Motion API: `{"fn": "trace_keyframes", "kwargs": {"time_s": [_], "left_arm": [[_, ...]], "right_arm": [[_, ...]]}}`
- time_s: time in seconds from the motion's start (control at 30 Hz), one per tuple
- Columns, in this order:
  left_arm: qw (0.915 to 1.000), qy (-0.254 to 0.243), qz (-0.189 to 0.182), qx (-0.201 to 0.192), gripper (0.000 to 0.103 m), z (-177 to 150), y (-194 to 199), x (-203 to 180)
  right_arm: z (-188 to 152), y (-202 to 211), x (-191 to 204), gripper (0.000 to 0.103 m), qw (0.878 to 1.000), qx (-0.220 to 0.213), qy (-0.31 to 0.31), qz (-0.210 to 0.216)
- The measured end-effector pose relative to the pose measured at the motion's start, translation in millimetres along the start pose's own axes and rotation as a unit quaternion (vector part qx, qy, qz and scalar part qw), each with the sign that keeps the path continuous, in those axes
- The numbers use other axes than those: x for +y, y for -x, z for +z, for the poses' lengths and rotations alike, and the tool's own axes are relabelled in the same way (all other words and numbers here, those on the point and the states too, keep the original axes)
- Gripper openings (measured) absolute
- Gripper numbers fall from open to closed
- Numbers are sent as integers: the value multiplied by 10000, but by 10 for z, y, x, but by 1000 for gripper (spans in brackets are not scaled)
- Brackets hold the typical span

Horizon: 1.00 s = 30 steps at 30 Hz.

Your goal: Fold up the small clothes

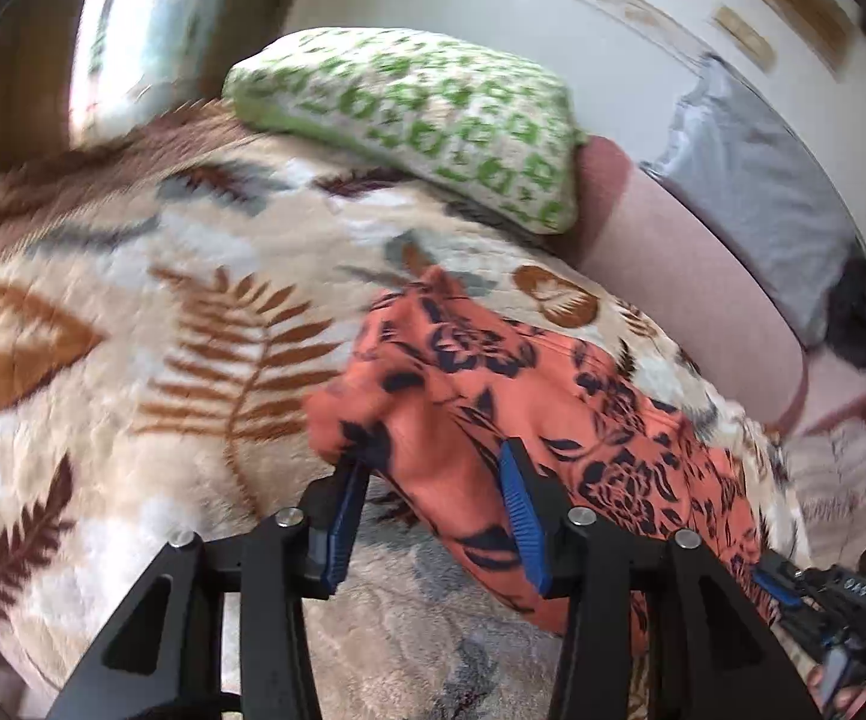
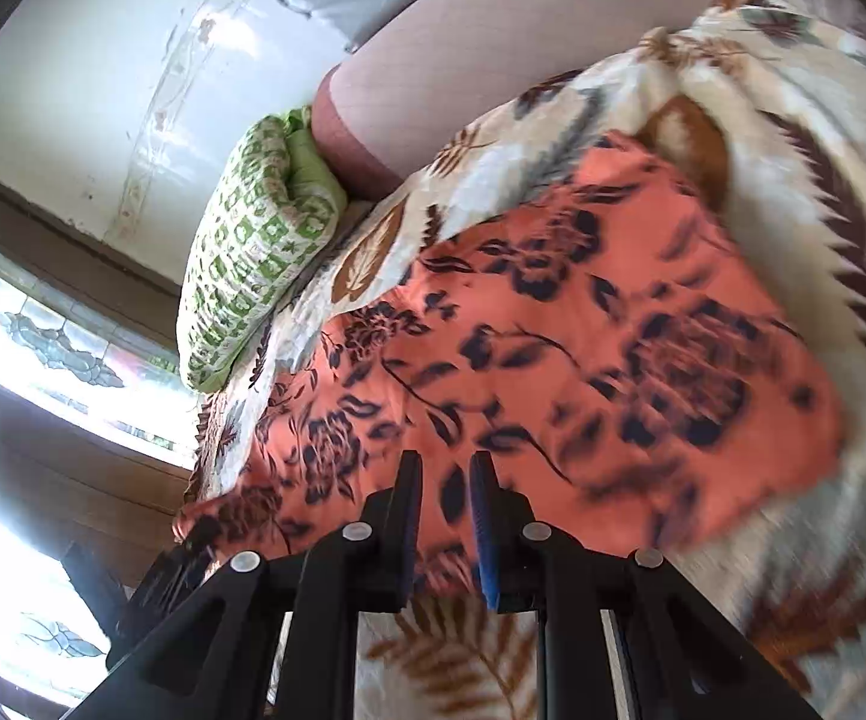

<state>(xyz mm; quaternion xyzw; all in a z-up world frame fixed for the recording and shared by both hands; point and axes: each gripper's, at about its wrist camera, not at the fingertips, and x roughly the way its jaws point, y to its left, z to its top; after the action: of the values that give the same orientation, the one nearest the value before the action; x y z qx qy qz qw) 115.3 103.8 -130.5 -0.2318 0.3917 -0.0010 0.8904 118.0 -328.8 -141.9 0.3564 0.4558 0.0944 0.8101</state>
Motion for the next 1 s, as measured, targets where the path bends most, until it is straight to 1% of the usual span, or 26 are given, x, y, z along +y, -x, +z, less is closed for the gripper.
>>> {"fn": "trace_keyframes", "kwargs": {"time_s": [0.03, 0.07, 0.1, 0.13, 0.17, 0.2, 0.23, 0.27, 0.3, 0.33, 0.4, 0.47, 0.5, 0.57, 0.6, 0.63, 0.7, 0.73, 0.77, 0.8, 0.83, 0.87, 0.93, 1.0], "left_arm": [[9997, 138, 186, -90, 55, 13, 21, 57], [9985, 222, 428, -275, 61, 33, 82, 110], [9969, 258, 572, -473, 64, 48, 145, 124], [9952, 286, 663, -664, 65, 62, 209, 136], [9932, 287, 712, -875, 69, 68, 275, 138], [9909, 171, 734, -1112, 76, 73, 332, 93], [9904, -2, 724, -1180, 78, 70, 335, 41], [9912, -230, 619, -1147, 78, 62, 309, -44], [9925, -393, 450, -1070, 78, 46, 275, -114], [9934, -547, 307, -965, 78, 22, 231, -180], [9941, -918, 154, -563, 78, -39, 66, -368], [9926, -1209, -61, -39, 78, -128, -153, -533], [9917, -1277, -107, 96, 78, -155, -216, -587], [9899, -1381, -93, 294, 78, -214, -347, -670], [9897, -1383, 31, 368, 78, -227, -408, -679], [9898, -1354, 148, 415, 78, -231, -465, -663], [9882, -1342, 390, 626, 78, -268, -587, -604], [9855, -1465, 519, 683, 78, -307, -633, -594], [9824, -1652, 593, 633, 78, -349, -642, -619], [9776, -1900, 717, 555, 78, -393, -626, -656], [9743, -2038, 803, 516, 78, -423, -621, -679], [9731, -2093, 817, 508, 78, -453, -619, -670], [9739, -2065, 766, 541, 78, -450, -629, -641], [9738, -2072, 743, 573, 79, -430, -626, -626]], "right_arm": [[73, -112, 56, 19, 10000, 12, 78, -50], [129, -201, 95, 19, 9999, 11, 137, -73], [175, -282, 126, 19, 9998, 36, 181, -96], [237, -412, 177, 19, 9995, 103, 250, -151], [276, -509, 203, 19, 9991, 141, 328, -214], [305, -638, 239, 19, 9981, 219, 468, -329], [310, -759, 225, 19, 9969, 375, 545, -437], [293, -875, 211, 19, 9951, 601, 588, -519], [237, -1020, 188, 19, 9911, 993, 634, -623], [169, -1097, 173, 21, 9869, 1273, 710, -690], [48, -1042, 215, 21, 9840, 1232, 1084, -692], [-115, -963, 193, 21, 9801, 1428, 1179, -709], [-198, -891, 170, 21, 9802, 1406, 1221, -674], [-298, -785, 109, 22, 9812, 1397, 1203, -572], [-359, -745, 63, 21, 9804, 1531, 1124, -530], [-457, -739, 5, 21, 9771, 1806, 1024, -456], [-574, -592, -38, 16, 9784, 1621, 1187, -483], [-574, -542, -53, 15, 9791, 1600, 1152, -494], [-549, -521, -60, 14, 9797, 1633, 1069, -458], [-501, -509, -55, 14, 9795, 1703, 992, -415], [-428, -478, -29, 15, 9791, 1760, 959, -357], [-331, -415, 29, 17, 9811, 1640, 994, -268], [-87, -274, 196, 17, 9865, 1151, 1156, -163], [120, -286, 334, 19, 9873, 921, 1275, -210]]}}
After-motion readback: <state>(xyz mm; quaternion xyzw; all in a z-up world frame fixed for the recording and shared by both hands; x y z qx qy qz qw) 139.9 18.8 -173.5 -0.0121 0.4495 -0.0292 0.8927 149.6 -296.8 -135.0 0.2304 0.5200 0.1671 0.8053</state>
